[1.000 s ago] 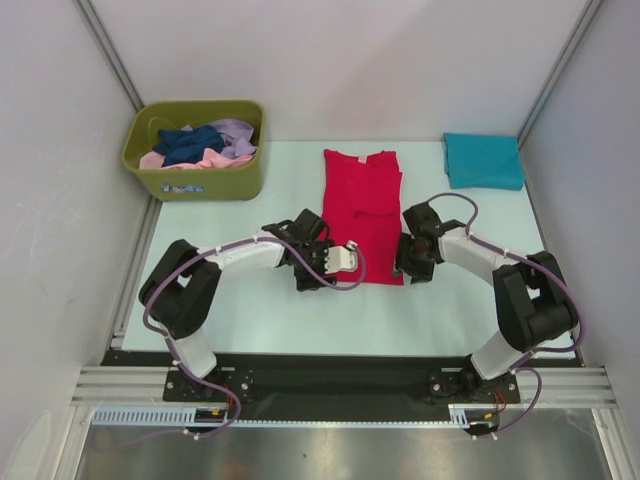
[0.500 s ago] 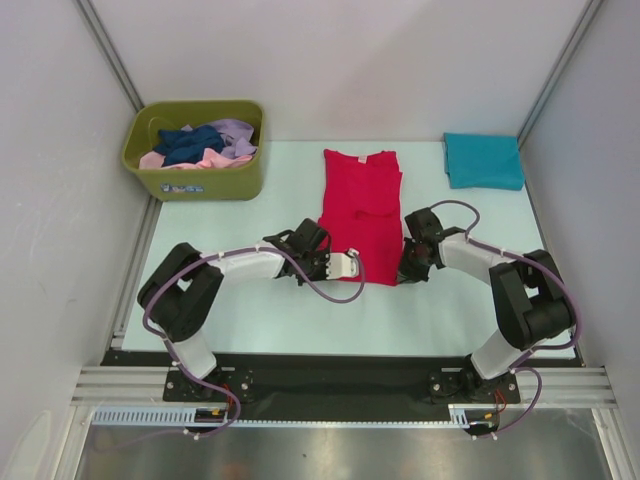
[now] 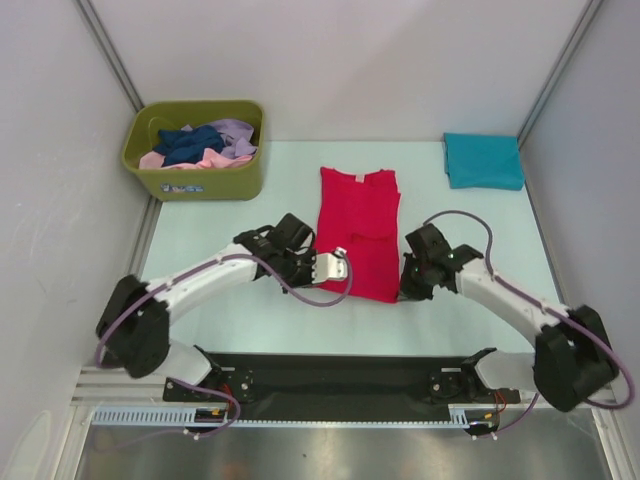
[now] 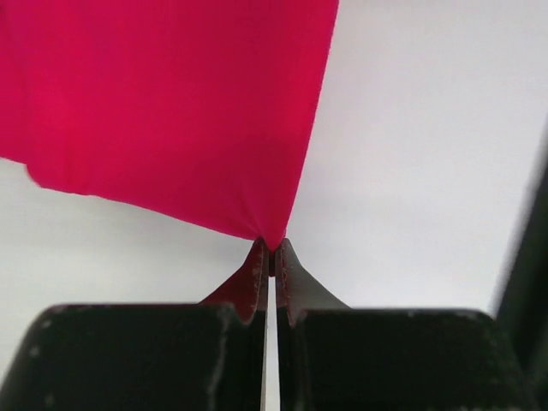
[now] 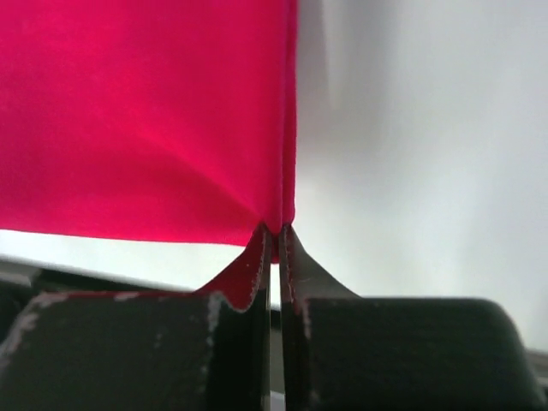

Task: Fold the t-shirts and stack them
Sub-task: Fold the tshirt

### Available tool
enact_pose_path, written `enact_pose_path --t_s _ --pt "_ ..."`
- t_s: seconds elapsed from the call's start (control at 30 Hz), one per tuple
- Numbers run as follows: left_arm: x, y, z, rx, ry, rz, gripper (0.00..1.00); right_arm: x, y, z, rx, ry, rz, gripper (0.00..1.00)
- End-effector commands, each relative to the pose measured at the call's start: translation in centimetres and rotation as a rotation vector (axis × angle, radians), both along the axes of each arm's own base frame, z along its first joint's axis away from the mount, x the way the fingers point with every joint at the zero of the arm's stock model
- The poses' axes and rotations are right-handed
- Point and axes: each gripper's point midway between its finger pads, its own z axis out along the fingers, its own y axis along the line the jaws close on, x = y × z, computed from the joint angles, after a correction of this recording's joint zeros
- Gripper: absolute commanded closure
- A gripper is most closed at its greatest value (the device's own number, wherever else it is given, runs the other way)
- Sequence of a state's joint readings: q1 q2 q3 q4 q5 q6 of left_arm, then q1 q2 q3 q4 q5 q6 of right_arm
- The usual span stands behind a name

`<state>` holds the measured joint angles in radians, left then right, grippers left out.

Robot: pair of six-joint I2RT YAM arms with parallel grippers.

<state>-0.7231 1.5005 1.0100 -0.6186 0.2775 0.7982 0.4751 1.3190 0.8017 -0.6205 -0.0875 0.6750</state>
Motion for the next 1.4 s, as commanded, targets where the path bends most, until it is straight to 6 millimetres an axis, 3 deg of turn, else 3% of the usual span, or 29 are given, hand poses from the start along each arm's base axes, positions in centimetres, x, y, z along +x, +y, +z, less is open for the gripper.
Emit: enact_pose_path --t_s 0.0,0.1,0.17,0.23,0.3,0.4,0.43,0.5,0.53,0.57,0.6,0.63,0.67,0.7,0.73,0.77,0.83,0.87,1.03,1.23,1.27,1.3,1.33,1.37 --pt "-6.8 2.4 2.3 -0.008 0.194 -0.058 1.00 -6.5 -0.8 1.3 -0.044 0.104 0.031 1.00" --pt "-11.0 4.5 4.1 0.005 0.294 -0.141 1.00 -10.1 0.1 3.2 -0.003 0.142 0.056 1.00" --pt "-12.3 4.7 5.8 -0.038 0.302 -0.172 1.00 -11.2 0.1 4.7 0.001 0.155 0.044 1.00" --pt "-12.6 4.7 6.9 -0.062 0.301 -0.170 1.00 -11.0 0.0 5.6 -0.005 0.135 0.049 1.00" --pt "-11.3 4.6 7.5 -0.091 0.287 -0.113 1.00 -9.3 0.4 7.1 0.006 0.084 0.057 1.00" --pt "-5.7 3.8 8.5 -0.173 0.248 0.042 1.00 -4.6 -0.1 8.0 0.000 0.030 0.043 1.00" --pt "-3.5 3.4 9.8 -0.204 0.213 0.082 1.00 -3.0 -0.1 7.6 -0.014 0.025 0.046 1.00" --pt "1.0 3.4 9.3 -0.210 0.191 0.196 1.00 1.6 -0.3 8.6 -0.004 -0.068 0.034 1.00" --pt "3.3 2.9 9.4 -0.214 0.178 0.224 1.00 3.3 -0.2 7.2 -0.016 -0.033 0.028 1.00" --pt "5.0 3.0 9.3 -0.221 0.165 0.259 1.00 5.9 -0.6 7.5 0.008 -0.072 -0.005 1.00" --pt "6.5 3.0 9.2 -0.216 0.151 0.299 1.00 7.3 -0.5 7.3 0.011 -0.081 0.006 1.00" --pt "8.7 2.5 10.4 -0.240 0.099 0.313 1.00 9.7 -0.3 8.1 0.019 -0.119 -0.003 1.00" --pt "10.3 2.5 9.1 -0.220 0.119 0.343 1.00 11.7 -0.5 6.7 0.005 -0.104 -0.014 1.00" --pt "11.6 2.4 9.0 -0.221 0.116 0.376 1.00 13.1 -0.9 6.2 -0.014 -0.108 -0.019 1.00" --pt "13.9 2.2 8.9 -0.217 0.091 0.407 1.00 15.3 -0.6 7.6 -0.001 -0.152 -0.027 1.00" --pt "15.2 2.5 8.7 -0.212 0.080 0.433 1.00 16.6 -0.6 6.1 -0.008 -0.125 -0.033 1.00" --pt "17.8 2.5 9.4 -0.216 0.044 0.484 1.00 18.9 -1.2 6.3 -0.018 -0.149 -0.059 1.00" --pt "18.8 2.6 7.8 -0.193 0.066 0.507 1.00 20.4 -1.2 7.1 -0.011 -0.183 -0.069 1.00" --pt "22.2 2.4 5.7 -0.177 0.084 0.591 1.00 23.2 -2.4 4.0 -0.026 -0.135 -0.114 1.00" --pt "23.6 2.0 3.6 -0.171 0.093 0.629 1.00 25.4 -2.9 3.1 -0.038 -0.150 -0.144 1.00" --pt "23.9 2.1 3.4 -0.168 0.087 0.639 0.99 25.8 -3.0 3.1 -0.040 -0.157 -0.152 0.94" --pt "24.6 2.3 3.3 -0.165 0.064 0.675 0.91 26.2 -3.1 3.2 -0.039 -0.168 -0.159 0.86" --pt "25.3 2.4 3.0 -0.161 0.052 0.695 0.80 26.8 -3.2 3.3 -0.035 -0.182 -0.166 0.72" --pt "25.8 2.5 3.1 -0.162 0.037 0.720 0.65 27.6 -3.4 3.0 -0.030 -0.193 -0.178 0.49"
